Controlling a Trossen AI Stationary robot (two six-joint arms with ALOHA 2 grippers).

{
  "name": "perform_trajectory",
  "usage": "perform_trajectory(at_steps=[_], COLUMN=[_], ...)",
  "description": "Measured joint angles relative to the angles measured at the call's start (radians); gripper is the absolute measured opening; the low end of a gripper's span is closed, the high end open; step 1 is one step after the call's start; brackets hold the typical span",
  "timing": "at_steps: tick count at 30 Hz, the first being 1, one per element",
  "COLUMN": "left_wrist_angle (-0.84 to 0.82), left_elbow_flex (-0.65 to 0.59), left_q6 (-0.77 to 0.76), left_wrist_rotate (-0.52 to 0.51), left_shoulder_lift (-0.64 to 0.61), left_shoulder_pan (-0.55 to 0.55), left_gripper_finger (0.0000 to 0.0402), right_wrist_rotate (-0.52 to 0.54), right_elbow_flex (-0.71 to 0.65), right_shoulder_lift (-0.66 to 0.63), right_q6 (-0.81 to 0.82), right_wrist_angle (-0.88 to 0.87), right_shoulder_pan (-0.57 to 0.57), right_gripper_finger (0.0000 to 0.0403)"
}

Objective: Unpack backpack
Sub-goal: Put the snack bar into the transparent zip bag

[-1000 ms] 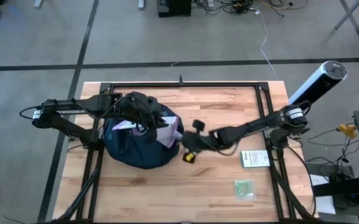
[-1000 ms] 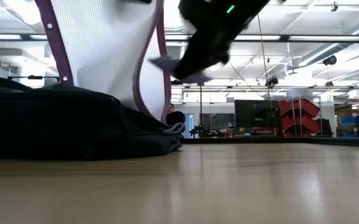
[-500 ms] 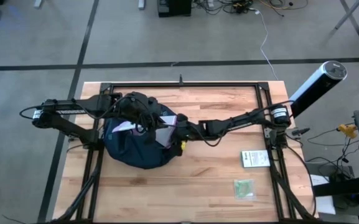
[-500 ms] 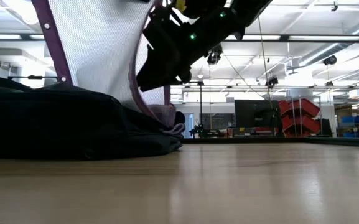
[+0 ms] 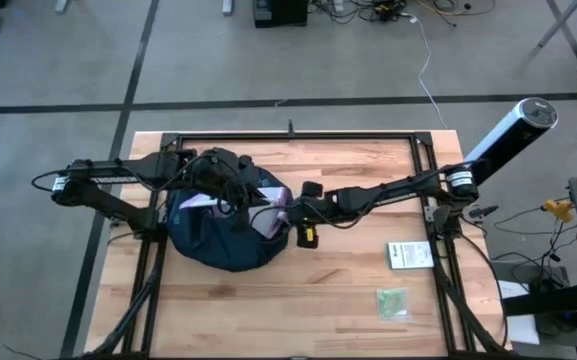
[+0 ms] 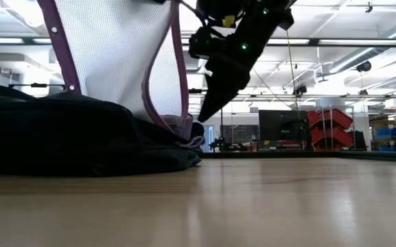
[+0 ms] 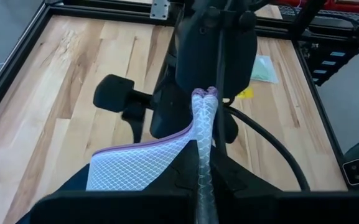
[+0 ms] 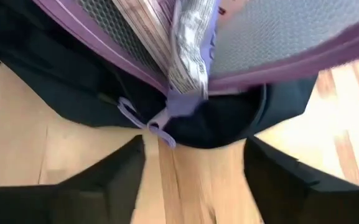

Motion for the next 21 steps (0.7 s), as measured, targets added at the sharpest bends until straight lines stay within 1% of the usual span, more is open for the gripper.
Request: perform_trajectory(at_steps=[4,5,9,11,15,18,21], left_wrist_angle=[0.001,0.001,0.001,0.001,0.0,0.0,-0.002], left_elbow_flex=[0.0,0.0,0.0,0.0,0.0,0.0,0.0], left_q6=[0.004,0.004,0.007,0.007,0.019,0.019,0.019], left_wrist_rotate=[0.0,0.0,0.0,-0.001,-0.003,-0.002,-0.002], left_shoulder_lift=[0.0,0.0,0.0,0.0,0.0,0.0,0.0], left_shoulder_pan=[0.0,0.0,0.0,0.0,0.0,0.0,0.0], left_gripper_finger=[0.0,0.0,0.0,0.0,0.0,0.0,0.0], right_wrist_rotate=[-0.003,-0.002,-0.005,-0.011,-0.011,-0.009,0.015], right_elbow_flex=[0.0,0.0,-0.004,-0.011,-0.014,-0.015,-0.016], right_shoulder_lift=[0.003,0.003,0.003,0.003,0.039,0.084,0.116], right_q6=[-0.006,-0.015,-0.018,-0.018,-0.019,-0.04,-0.086], right_wrist_angle=[0.06,0.065,0.059,0.059,0.091,0.145,0.268], right_shoulder_pan=[0.001,0.0,-0.013,-0.015,-0.015,-0.015,-0.015], right_gripper_finger=[0.0033,0.0017,0.0014,0.0004,0.0002,0.0001,0.0])
